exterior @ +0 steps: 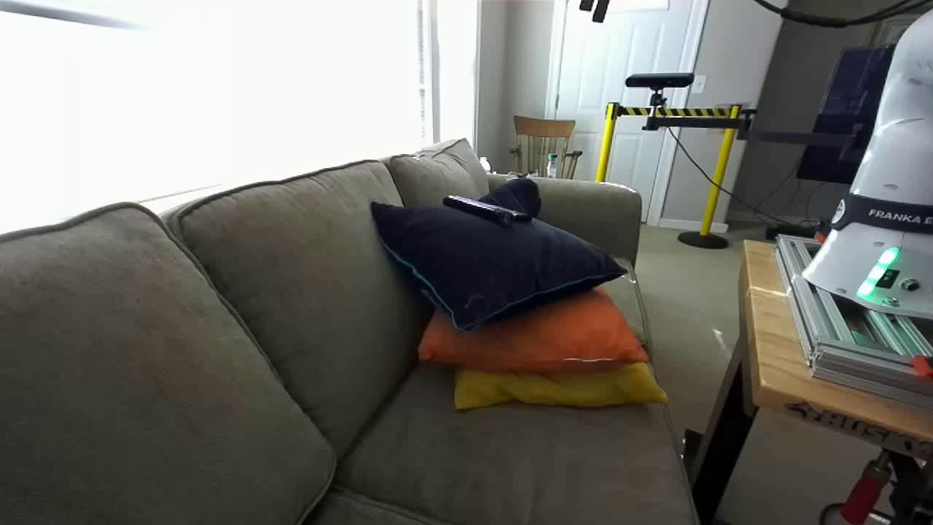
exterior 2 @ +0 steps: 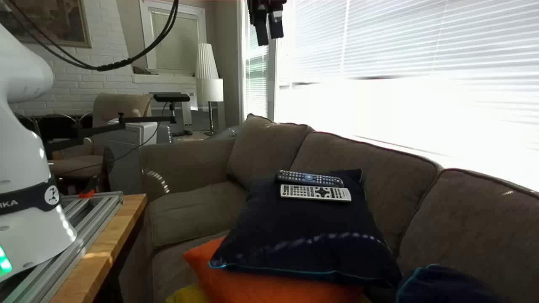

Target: Move the black button to the right and move the grey button to the left

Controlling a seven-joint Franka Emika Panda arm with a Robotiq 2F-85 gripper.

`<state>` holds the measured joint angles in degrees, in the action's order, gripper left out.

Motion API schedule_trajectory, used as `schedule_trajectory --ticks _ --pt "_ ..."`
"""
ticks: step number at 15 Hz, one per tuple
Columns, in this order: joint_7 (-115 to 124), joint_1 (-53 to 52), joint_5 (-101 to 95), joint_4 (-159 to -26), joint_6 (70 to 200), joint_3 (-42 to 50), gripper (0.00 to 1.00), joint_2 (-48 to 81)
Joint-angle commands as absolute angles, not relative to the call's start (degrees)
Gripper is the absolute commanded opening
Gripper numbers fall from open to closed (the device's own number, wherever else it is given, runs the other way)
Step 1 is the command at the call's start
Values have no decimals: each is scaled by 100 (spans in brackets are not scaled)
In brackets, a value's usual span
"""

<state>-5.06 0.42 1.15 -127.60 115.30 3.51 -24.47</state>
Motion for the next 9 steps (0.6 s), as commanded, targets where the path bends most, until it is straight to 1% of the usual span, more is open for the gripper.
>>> schedule_trajectory --ticks 1,7,9 --pt "-515 65 125 -12748 11517 333 100 -2443" --pt "-484 90 99 -12699 11465 340 100 -2375" --pt "-449 166 20 -12655 11757 371 100 -2169"
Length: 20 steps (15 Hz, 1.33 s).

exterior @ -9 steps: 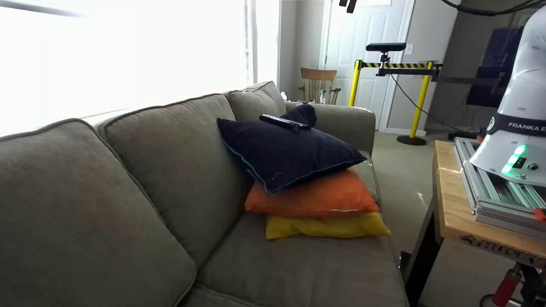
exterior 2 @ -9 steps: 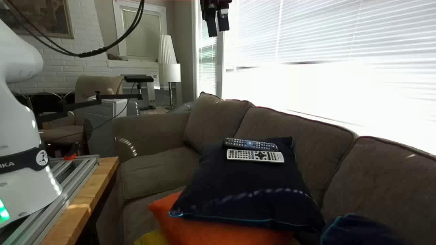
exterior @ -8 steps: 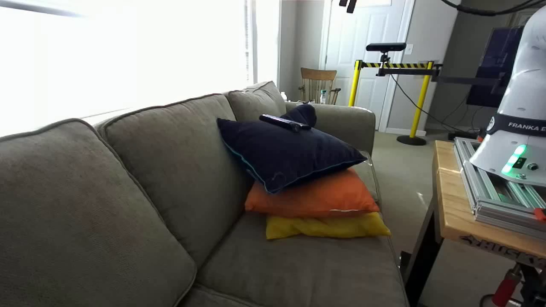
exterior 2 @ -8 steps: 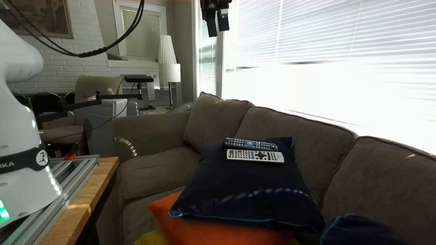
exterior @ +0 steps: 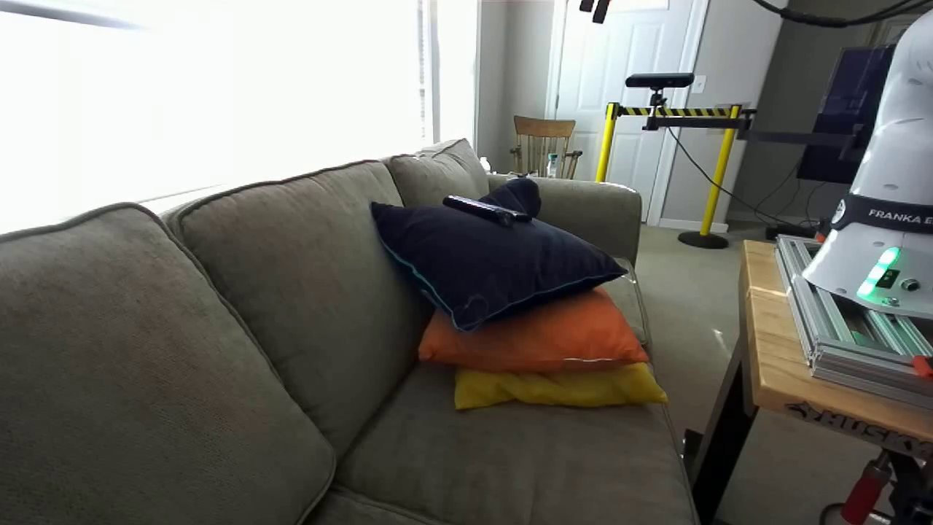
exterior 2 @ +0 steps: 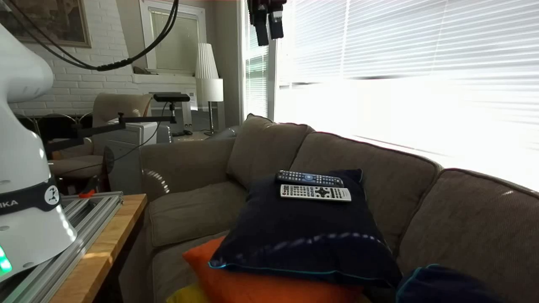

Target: Move the black button to the right and move the grey button to the left

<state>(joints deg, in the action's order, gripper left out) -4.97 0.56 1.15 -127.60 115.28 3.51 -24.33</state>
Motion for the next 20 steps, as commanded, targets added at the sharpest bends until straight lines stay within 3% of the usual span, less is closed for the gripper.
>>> schedule_trajectory --ticks 1,6,11,20 --pt "-639 136 150 -12616 11989 466 100 -2034" --pt "-1685 -158 1073 -12611 13119 819 100 -1408" --pt "-1859 -396 2338 -12953 13210 631 100 -1313" --pt "-1959 -350 1832 -13564 13293 392 100 -1162"
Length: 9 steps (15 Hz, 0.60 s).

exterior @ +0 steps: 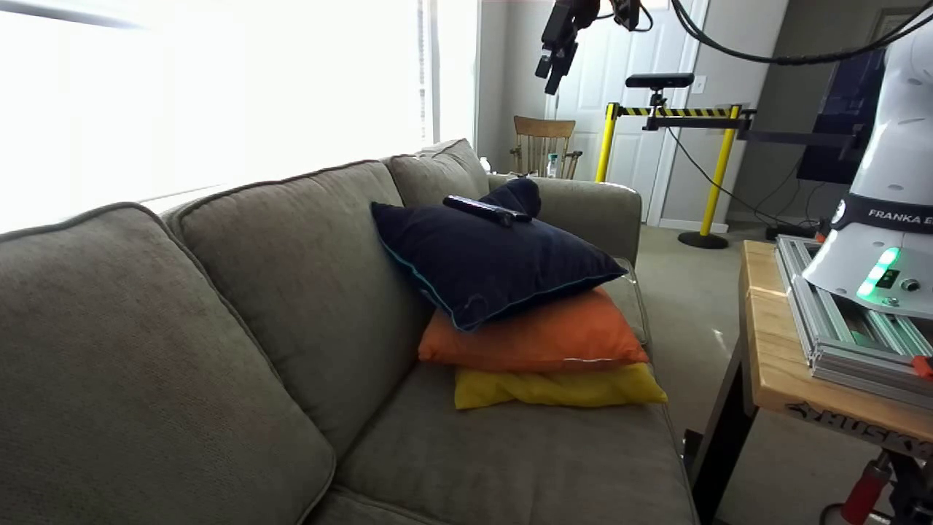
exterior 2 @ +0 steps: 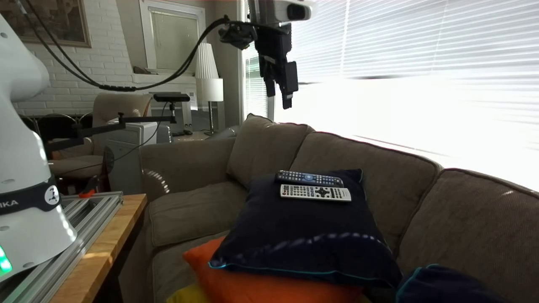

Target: Move the black button to the right and move the grey button to the left

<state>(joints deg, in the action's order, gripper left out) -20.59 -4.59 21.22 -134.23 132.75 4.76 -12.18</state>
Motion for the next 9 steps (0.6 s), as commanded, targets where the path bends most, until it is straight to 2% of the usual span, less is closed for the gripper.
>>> schedule_trajectory --ticks 1,9 --pt "-2069 -403 2068 -13491 13270 428 100 -1194" --pt "-2061 -339 1792 -13531 13438 393 100 -914"
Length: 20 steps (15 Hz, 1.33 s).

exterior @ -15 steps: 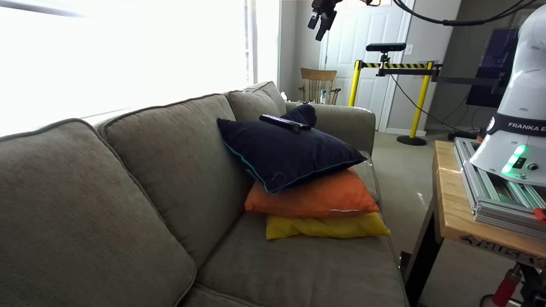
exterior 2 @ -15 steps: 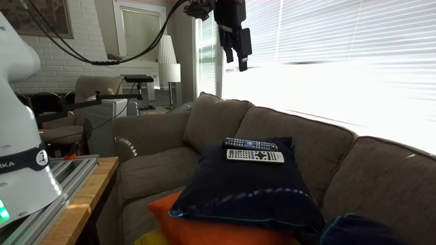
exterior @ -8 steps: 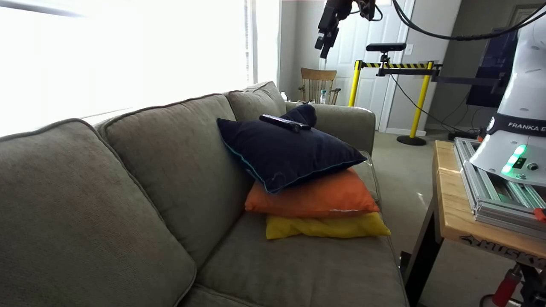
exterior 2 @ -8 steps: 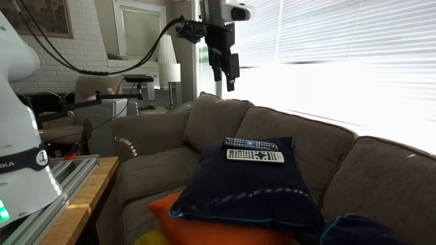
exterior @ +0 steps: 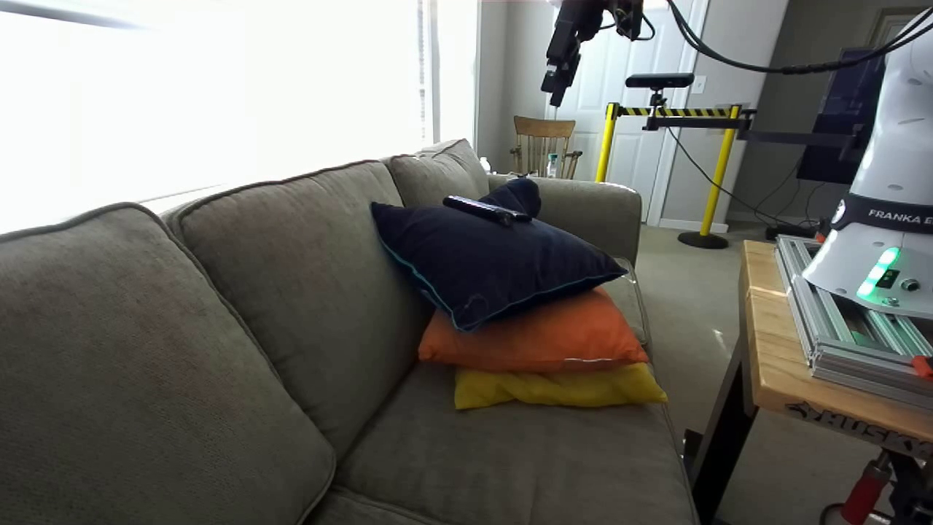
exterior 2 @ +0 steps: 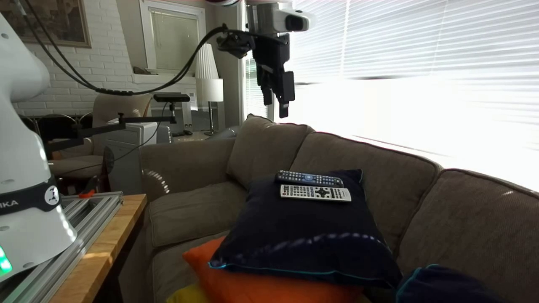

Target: Move the black button to the right and move the grey button to the left

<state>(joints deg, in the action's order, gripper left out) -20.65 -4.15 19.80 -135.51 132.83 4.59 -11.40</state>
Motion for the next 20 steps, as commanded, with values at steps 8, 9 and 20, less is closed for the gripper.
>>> schedule_trajectory --ticks 8,9,20 --pt "-2070 -344 1668 -13261 14448 125 100 488" --pt "-2058 -334 1739 -13233 14642 61 100 644" --pt "-1777 265 2724 -12629 16180 -1030 100 1980"
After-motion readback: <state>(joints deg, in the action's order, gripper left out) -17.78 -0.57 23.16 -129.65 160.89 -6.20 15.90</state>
